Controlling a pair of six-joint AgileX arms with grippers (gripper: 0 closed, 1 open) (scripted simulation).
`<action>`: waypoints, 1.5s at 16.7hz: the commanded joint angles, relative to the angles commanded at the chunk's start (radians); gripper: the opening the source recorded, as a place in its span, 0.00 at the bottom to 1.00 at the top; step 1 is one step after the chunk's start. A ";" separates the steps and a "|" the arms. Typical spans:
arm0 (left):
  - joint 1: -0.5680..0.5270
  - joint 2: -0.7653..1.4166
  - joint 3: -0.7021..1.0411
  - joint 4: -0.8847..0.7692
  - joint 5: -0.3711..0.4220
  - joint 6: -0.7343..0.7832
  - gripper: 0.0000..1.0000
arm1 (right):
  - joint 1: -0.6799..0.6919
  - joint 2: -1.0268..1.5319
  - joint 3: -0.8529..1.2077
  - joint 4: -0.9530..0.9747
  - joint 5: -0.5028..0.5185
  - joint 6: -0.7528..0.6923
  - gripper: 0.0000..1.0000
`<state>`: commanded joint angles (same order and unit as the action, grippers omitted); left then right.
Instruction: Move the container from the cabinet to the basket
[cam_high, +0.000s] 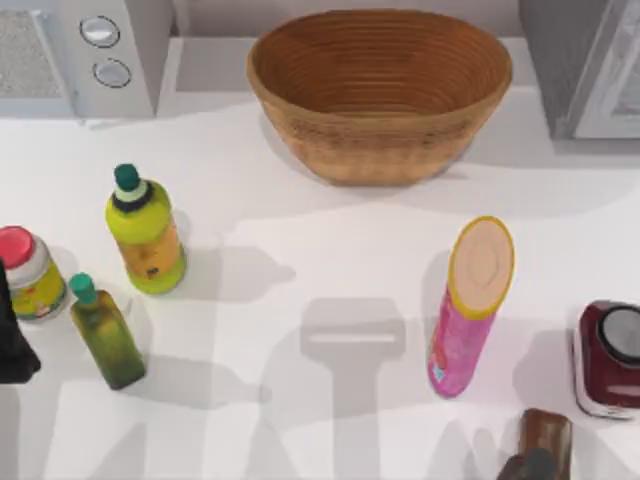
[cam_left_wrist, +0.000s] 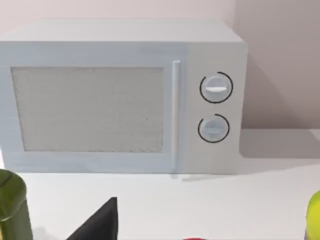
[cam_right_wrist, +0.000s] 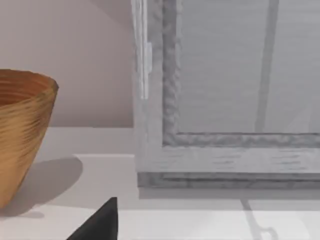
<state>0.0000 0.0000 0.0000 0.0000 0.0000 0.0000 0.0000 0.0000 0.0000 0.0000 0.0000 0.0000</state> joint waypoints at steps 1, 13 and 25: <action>0.000 0.000 0.000 0.000 0.000 0.000 1.00 | 0.000 0.000 0.000 0.000 0.000 0.000 1.00; 0.000 0.000 0.000 0.000 0.000 0.000 1.00 | 0.073 0.511 0.648 -0.159 0.074 0.005 1.00; 0.000 0.000 0.000 0.000 0.000 0.000 1.00 | 0.172 1.241 1.633 -0.390 0.184 0.014 1.00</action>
<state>0.0000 0.0000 0.0000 0.0000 0.0000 0.0000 0.1723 1.2409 1.6334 -0.3904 0.1836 0.0143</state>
